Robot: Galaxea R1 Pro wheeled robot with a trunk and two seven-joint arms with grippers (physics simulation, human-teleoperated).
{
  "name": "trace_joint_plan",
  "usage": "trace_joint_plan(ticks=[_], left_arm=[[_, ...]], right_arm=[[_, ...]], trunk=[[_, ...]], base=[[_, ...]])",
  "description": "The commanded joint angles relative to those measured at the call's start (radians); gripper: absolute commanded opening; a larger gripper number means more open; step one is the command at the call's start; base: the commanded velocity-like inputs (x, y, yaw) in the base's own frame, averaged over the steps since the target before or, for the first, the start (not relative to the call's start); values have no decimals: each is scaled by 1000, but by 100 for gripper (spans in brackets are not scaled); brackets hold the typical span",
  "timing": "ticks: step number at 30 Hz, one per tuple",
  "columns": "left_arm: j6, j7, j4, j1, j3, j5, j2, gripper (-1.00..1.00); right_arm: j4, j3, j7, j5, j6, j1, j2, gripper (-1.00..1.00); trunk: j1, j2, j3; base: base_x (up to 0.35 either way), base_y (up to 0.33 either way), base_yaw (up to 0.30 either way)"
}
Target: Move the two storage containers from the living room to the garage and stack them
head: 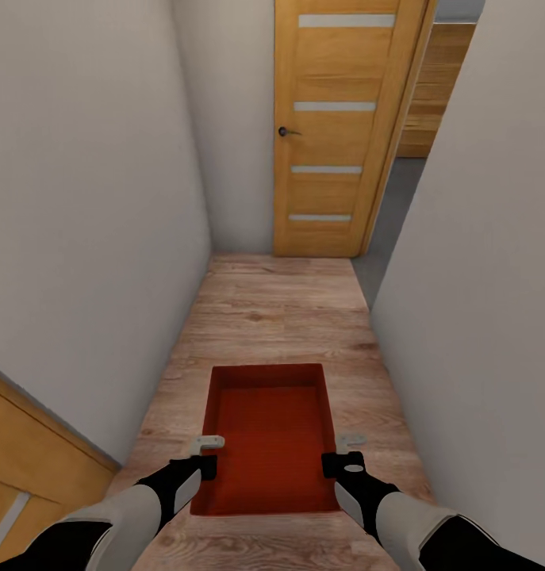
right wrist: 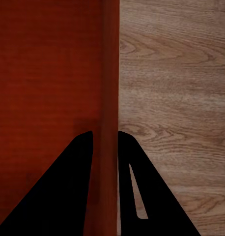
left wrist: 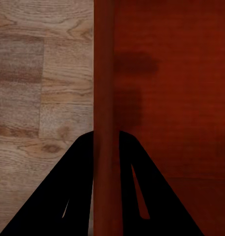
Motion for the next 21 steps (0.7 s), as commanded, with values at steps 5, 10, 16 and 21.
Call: trace_joint_plan(ticks=[5, 10, 16, 21], left_arm=[[-13, 9, -5, 0, -22, -11, 23, -100], [-13, 9, -5, 0, -22, -11, 23, -100], [-14, 9, -5, 0, -22, -10, 23, -100], [-14, 9, -5, 0, -22, -9, 23, -100]], right_arm=[[19, -3, -3, -22, -4, 0, 0, -100], [19, -4, -3, -22, -4, 0, -1, -100], [19, -3, -2, -22, -4, 0, 0, -100], [19, -3, -2, -22, -4, 0, -1, -100]], trunk=[[1, 0, -1], [1, 0, -1], [1, 0, -1], [1, 0, -1]], base=[[322, 0, 0], [322, 0, 0], [322, 0, 0], [322, 0, 0]])
